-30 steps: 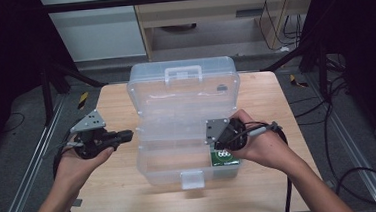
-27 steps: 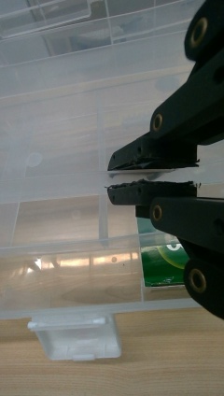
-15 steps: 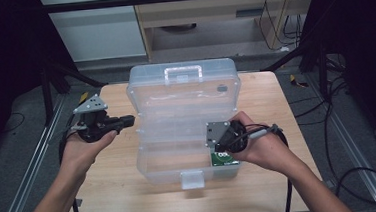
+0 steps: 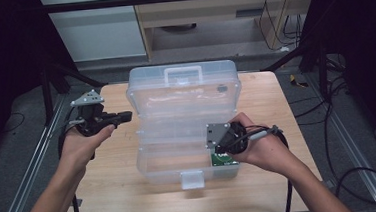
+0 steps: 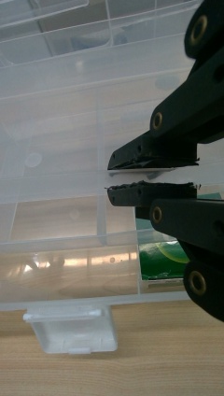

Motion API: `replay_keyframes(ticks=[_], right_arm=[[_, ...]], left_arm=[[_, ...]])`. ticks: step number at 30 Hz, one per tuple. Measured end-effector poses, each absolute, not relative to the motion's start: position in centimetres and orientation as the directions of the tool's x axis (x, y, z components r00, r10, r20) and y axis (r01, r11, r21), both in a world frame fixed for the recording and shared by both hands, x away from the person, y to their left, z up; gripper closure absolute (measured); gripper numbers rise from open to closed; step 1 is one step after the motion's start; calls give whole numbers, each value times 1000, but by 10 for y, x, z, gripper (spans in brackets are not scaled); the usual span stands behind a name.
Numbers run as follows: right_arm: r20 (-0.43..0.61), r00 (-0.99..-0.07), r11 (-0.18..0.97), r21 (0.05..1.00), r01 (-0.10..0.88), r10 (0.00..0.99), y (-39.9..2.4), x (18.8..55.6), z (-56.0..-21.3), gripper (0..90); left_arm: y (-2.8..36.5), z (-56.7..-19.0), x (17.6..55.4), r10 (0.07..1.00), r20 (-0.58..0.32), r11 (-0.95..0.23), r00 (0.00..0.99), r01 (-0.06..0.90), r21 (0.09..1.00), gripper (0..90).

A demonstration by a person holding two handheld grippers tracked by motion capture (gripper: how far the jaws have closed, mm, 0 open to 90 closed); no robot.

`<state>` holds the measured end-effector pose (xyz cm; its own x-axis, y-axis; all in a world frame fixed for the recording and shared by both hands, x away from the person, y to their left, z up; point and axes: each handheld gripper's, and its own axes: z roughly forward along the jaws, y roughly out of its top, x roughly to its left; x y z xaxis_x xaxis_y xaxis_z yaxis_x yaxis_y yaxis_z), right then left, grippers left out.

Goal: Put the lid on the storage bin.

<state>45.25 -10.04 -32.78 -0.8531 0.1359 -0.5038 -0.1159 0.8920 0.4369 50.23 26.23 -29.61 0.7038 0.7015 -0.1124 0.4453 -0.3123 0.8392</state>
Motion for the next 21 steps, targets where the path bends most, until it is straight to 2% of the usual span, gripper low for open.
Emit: replay_keyframes(ticks=[4,21], right_arm=[[-509,-850,892,437,-117,138,-101,451,-329,821],[-505,-853,891,437,-120,132,-102,446,-333,821]], left_arm=[[263,-295,504,702,-141,-284,699,455,844,888],[259,-290,507,711,-130,-286,691,453,845,896]])
